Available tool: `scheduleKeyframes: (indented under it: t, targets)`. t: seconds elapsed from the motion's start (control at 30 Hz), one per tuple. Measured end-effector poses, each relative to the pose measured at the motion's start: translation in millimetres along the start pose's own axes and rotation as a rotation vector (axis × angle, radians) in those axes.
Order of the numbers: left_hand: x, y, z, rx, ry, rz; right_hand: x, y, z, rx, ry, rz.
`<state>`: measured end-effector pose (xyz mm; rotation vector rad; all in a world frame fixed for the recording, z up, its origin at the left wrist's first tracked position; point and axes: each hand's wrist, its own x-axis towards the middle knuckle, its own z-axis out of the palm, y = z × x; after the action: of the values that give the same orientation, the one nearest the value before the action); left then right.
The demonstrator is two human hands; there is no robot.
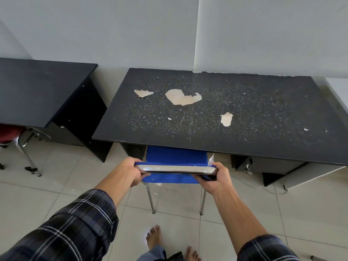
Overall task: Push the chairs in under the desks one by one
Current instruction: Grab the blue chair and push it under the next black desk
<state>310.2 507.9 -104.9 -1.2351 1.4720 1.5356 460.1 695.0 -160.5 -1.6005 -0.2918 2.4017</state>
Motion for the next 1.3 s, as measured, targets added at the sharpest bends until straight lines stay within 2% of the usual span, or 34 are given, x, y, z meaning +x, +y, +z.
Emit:
scheduleKeyframes:
  t: [0.53, 0.9, 1.3]
  targets:
    - [36, 103, 25, 0.048, -0.009, 0.022, 39, 19, 88, 0.092, -0.015, 0.001]
    - [52, 114, 16, 0.073, 0.030, 0.015, 43, 43, 91, 0.105, 0.051, -0.017]
    - [52, 108, 18, 0.087, -0.046, 0.050, 37, 31, 97, 0.111, 0.050, -0.010]
